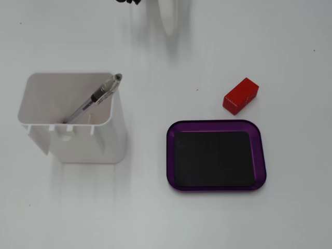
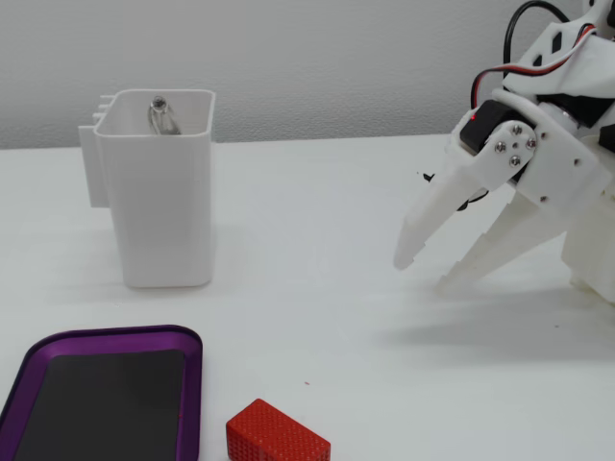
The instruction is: Pick up the pen and put it in the pen holder.
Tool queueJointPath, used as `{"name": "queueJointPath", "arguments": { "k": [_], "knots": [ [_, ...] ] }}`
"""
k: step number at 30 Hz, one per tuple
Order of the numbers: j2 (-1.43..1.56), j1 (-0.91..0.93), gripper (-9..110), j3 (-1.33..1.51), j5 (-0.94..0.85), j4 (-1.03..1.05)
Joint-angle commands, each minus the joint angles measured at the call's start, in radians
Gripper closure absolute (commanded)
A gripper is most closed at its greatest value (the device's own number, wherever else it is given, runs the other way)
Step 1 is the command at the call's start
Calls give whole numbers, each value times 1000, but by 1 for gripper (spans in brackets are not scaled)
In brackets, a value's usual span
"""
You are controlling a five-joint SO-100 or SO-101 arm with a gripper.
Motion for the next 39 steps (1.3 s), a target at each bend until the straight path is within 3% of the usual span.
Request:
{"name": "queueJointPath", "arguments": {
  "k": [1,5,39],
  "knots": [
    [63,3,92,21,0,-11],
    [63,3,103,46,2,-6],
    [64,-2,102,184,-8,46]
  ]
}}
